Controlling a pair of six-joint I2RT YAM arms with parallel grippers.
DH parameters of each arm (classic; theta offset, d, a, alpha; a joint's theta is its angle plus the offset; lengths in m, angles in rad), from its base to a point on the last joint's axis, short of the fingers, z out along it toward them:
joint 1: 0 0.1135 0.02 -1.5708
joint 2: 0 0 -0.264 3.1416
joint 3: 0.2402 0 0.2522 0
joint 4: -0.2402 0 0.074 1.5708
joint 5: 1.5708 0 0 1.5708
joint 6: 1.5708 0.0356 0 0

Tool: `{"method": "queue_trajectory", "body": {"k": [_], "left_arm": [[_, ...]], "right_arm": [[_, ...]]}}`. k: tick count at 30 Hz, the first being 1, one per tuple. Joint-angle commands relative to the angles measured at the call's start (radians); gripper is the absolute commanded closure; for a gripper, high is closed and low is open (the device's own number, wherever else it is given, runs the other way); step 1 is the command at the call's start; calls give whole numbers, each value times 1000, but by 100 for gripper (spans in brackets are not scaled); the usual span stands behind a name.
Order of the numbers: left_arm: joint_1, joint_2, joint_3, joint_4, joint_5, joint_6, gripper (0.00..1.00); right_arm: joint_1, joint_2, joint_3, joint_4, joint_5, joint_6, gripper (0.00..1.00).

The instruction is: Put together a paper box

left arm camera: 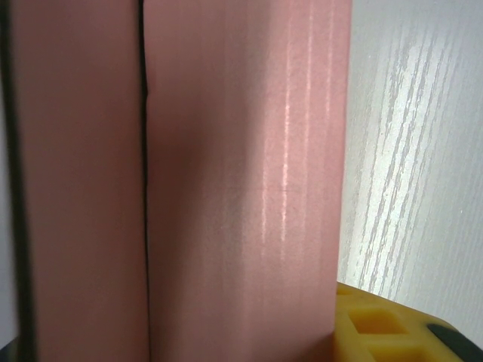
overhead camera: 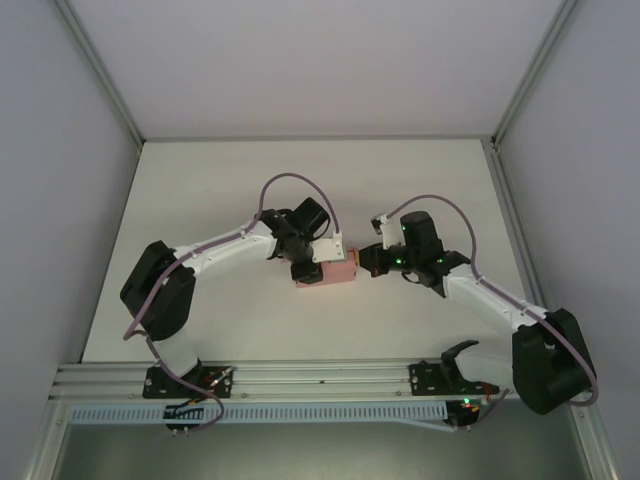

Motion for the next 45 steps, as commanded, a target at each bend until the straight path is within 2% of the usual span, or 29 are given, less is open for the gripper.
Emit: {"method": "queue_trajectory", "body": {"k": [1, 4, 9, 11, 16, 18, 20, 26, 30, 36, 40, 43, 44, 45], "left_arm": [[-2, 58, 2, -34, 4, -5, 60], [-2, 58, 4, -31, 2, -12, 58], [-2, 40, 4, -25, -2, -19, 56], [-1, 27, 1, -19, 0, -17, 55], [-1, 10, 17, -17, 2, -26, 49], [-2, 4, 29, -11, 9, -35, 40], [-1, -3, 34, -7, 15, -42, 36], [-5, -45, 42, 11, 14, -65, 17], [-5, -103, 22, 46, -11, -119, 11], [-4, -242, -70, 115, -155, -311, 13], [-4, -362, -168, 140, -281, -496, 19], [2, -432, -247, 179, -270, -522, 22], [4, -443, -263, 192, -268, -634, 23], [7, -443, -266, 190, -264, -554, 26]], "right_arm": [[31, 16, -32, -89, 18, -70, 100], [73, 23, -33, -77, 39, -78, 100], [154, -27, -60, -85, 277, -44, 100], [158, -66, -86, -79, 332, -23, 100], [169, -103, -115, -52, 325, -11, 100], [188, -88, -102, -58, 358, -2, 100], [201, -70, -87, -60, 392, 10, 100], [217, -35, -58, -80, 464, 45, 100], [224, -23, -34, -85, 473, 82, 100], [230, -12, 1, -130, 500, 124, 100], [235, -7, 10, -134, 491, 129, 100], [237, -1, 12, -129, 477, 118, 100], [238, 0, 13, -130, 477, 118, 100], [238, 2, 17, -134, 477, 120, 100]]}}
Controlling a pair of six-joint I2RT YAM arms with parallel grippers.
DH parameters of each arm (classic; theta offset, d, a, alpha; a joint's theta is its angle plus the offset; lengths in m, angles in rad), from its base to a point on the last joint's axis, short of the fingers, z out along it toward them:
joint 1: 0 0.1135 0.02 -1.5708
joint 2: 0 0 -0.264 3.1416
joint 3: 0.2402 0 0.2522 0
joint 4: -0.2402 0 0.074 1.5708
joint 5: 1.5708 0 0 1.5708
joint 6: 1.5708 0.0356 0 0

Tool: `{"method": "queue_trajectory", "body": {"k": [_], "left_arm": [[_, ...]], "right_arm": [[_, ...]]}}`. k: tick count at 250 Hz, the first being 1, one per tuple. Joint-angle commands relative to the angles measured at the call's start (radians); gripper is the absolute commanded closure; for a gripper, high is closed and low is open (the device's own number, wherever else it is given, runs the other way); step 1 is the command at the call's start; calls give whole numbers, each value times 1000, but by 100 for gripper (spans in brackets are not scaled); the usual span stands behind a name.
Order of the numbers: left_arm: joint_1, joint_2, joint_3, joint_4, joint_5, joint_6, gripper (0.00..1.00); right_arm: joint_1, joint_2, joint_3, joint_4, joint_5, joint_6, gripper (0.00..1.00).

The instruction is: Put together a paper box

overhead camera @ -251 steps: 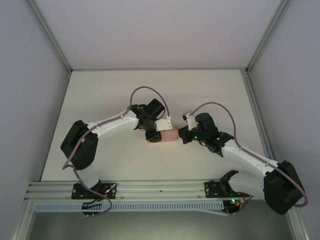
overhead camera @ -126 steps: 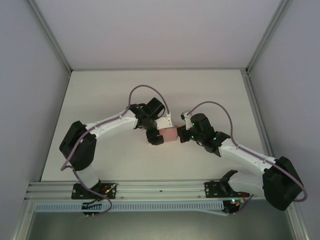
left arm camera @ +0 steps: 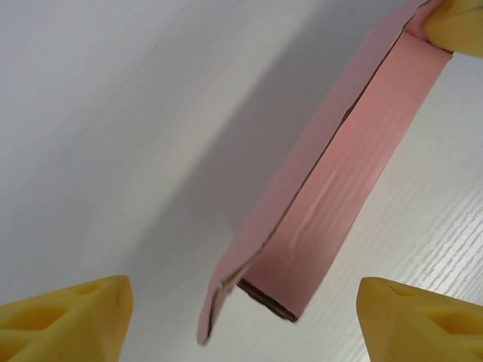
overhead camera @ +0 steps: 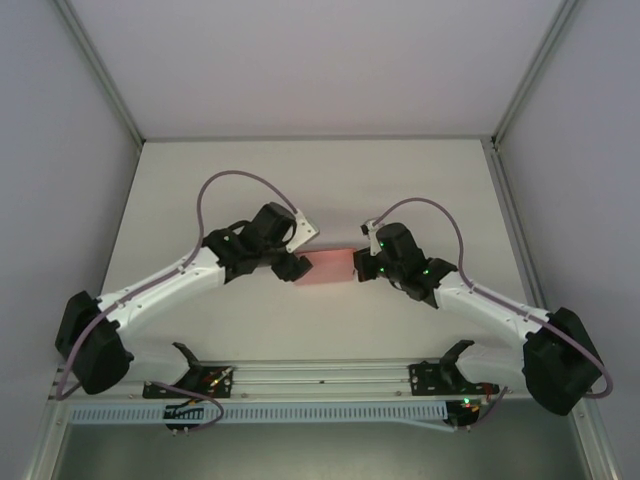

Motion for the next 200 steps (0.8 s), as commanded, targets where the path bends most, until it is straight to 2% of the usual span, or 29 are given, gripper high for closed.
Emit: {"method": "queue_trajectory", "body": {"k": [1, 29, 61, 117, 143, 156, 178, 200], "left_arm": [[10, -17, -28, 30, -21, -104, 28], [26, 8, -29, 10, -15, -99, 34], [52, 48, -29, -10, -8, -110, 50], [52, 71, -35, -6, 14, -111, 53], [52, 77, -30, -7, 12, -108, 62], [52, 79, -22, -6, 12, -108, 72], [52, 77, -14, 0, 16, -112, 82], [52, 80, -9, 3, 33, -119, 87]], "right_arm": [[13, 28, 8, -111, 7, 12, 100], [13, 23, 16, -122, 1, 11, 100], [12, 20, 15, -118, -8, 9, 100], [13, 35, 26, -131, -12, 4, 100], [12, 33, 24, -131, -16, 2, 100], [11, 34, 24, -136, -14, 2, 100], [12, 36, 27, -147, -12, 0, 100], [12, 35, 24, -147, -16, -1, 100]]}}
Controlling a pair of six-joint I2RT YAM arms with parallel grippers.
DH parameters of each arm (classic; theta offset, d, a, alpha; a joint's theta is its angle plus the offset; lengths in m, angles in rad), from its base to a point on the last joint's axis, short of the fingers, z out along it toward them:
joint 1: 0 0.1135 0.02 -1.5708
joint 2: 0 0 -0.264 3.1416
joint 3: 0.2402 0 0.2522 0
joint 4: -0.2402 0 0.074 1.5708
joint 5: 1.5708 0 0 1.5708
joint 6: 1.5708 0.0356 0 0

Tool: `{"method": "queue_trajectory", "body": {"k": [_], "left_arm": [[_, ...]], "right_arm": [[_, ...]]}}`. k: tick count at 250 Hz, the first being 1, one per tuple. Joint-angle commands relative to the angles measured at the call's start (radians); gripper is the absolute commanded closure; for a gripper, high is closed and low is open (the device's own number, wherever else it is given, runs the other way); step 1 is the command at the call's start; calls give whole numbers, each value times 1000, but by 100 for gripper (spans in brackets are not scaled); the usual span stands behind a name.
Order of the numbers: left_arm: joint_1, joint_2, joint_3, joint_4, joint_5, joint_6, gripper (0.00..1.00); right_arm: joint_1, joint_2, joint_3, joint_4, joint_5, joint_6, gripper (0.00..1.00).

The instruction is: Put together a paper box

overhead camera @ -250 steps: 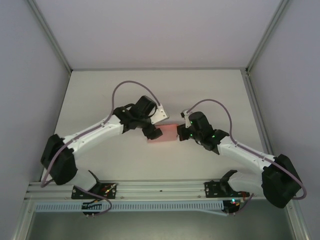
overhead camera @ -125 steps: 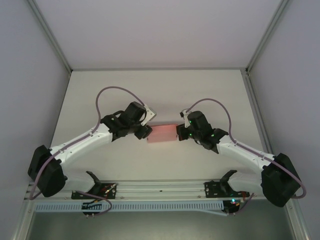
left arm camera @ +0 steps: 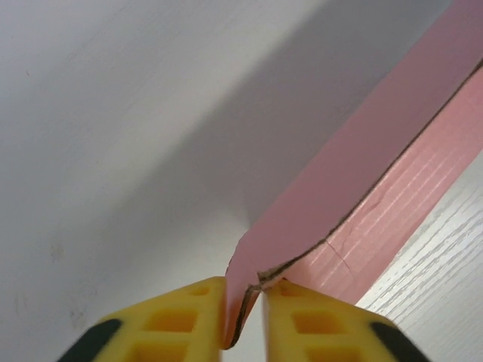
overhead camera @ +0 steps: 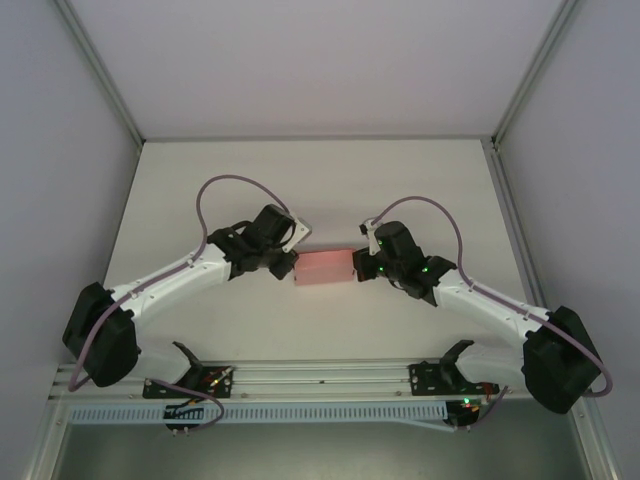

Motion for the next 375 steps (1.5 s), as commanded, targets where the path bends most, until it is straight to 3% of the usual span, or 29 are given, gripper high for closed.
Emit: {"method": "queue_trajectory", "body": {"k": [1, 41, 92, 152, 189, 240, 320, 375], "left_arm": [[4, 15, 16, 5, 28, -13, 87], [3, 27, 13, 19, 67, -61, 100], [4, 60, 88, -49, 74, -149, 100], [12, 134, 207, -183, 190, -272, 100], [59, 161, 245, -203, 373, -356, 100], [116, 193, 289, -248, 442, -462, 100], [129, 223, 303, -228, 526, -578, 100], [140, 231, 314, -222, 579, -591, 100]], "right_arm": [[8, 27, 0, -108, -11, 0, 100], [17, 25, 3, -118, 6, -4, 100], [67, 27, 14, -149, 78, 13, 100], [146, 35, 42, -221, 235, 49, 100], [171, 58, 60, -241, 267, 63, 100], [204, 90, 83, -260, 307, 106, 100], [236, 97, 85, -251, 326, 186, 100], [252, 102, 91, -250, 330, 194, 100]]}}
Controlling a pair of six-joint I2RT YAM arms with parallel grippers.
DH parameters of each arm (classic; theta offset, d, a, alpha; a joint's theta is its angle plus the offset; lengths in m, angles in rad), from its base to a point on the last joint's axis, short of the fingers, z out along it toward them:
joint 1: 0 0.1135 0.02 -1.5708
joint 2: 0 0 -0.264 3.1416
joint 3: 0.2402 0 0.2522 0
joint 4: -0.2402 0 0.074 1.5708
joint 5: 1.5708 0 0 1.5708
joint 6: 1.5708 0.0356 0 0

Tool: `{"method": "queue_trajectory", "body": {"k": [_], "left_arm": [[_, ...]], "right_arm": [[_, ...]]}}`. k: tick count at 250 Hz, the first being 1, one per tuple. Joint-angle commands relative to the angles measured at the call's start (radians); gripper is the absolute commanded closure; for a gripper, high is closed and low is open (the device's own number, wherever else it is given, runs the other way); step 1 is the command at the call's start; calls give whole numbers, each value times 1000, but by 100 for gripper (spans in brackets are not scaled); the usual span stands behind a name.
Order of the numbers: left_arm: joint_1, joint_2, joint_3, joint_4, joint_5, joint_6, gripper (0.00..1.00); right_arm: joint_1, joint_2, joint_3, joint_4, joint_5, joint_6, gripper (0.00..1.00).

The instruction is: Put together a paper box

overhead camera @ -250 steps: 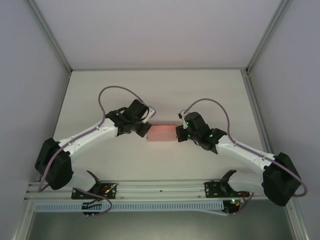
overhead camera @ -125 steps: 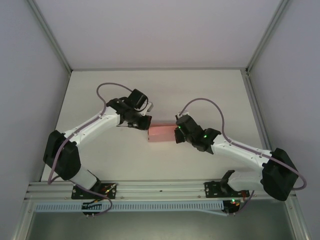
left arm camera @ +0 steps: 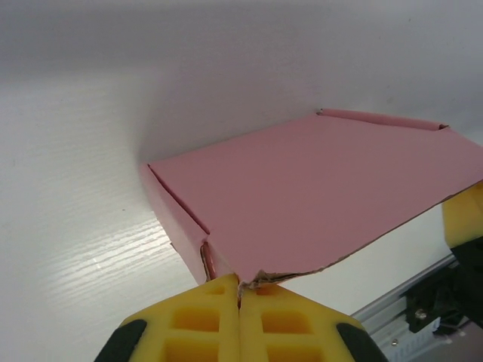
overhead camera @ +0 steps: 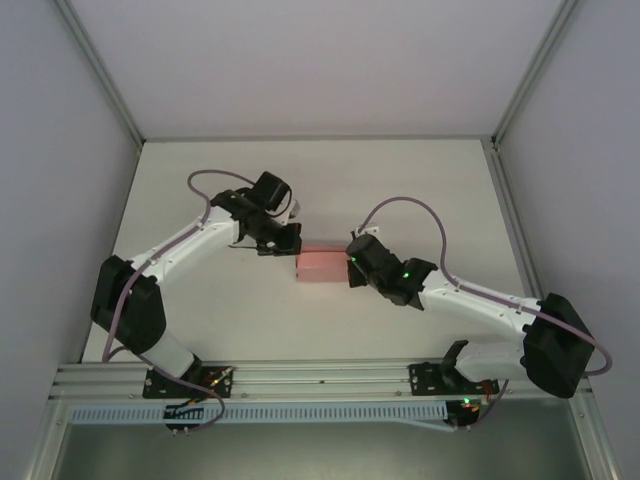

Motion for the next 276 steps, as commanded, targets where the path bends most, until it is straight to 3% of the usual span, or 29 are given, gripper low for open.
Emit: {"method": "queue_trajectory", "body": {"k": [1, 38, 67, 129, 175, 227, 245, 276], "left_arm": [[-11, 27, 29, 43, 156, -27, 100], [-14, 34, 6, 14, 82, 53, 100], [-27, 33, -26, 1, -58, 99, 100], [-101, 12, -172, 141, -175, 8, 100], [-209, -28, -258, 193, -360, -17, 100], [-254, -82, -370, 285, -360, -56, 100], [-257, -100, -371, 302, -347, -55, 91], [-258, -129, -323, 277, -343, -33, 69]], "right_arm": [[33, 38, -6, -65, -79, 28, 100], [37, 23, -22, -47, -75, 19, 100], [36, 15, -32, -38, -72, 16, 100], [62, 19, -57, 17, -56, -12, 100], [86, 6, -92, 42, -29, -29, 100], [94, -12, -164, 111, -30, -50, 100], [94, -17, -168, 114, -30, -49, 100], [94, -20, -146, 99, 7, -53, 100]]}}
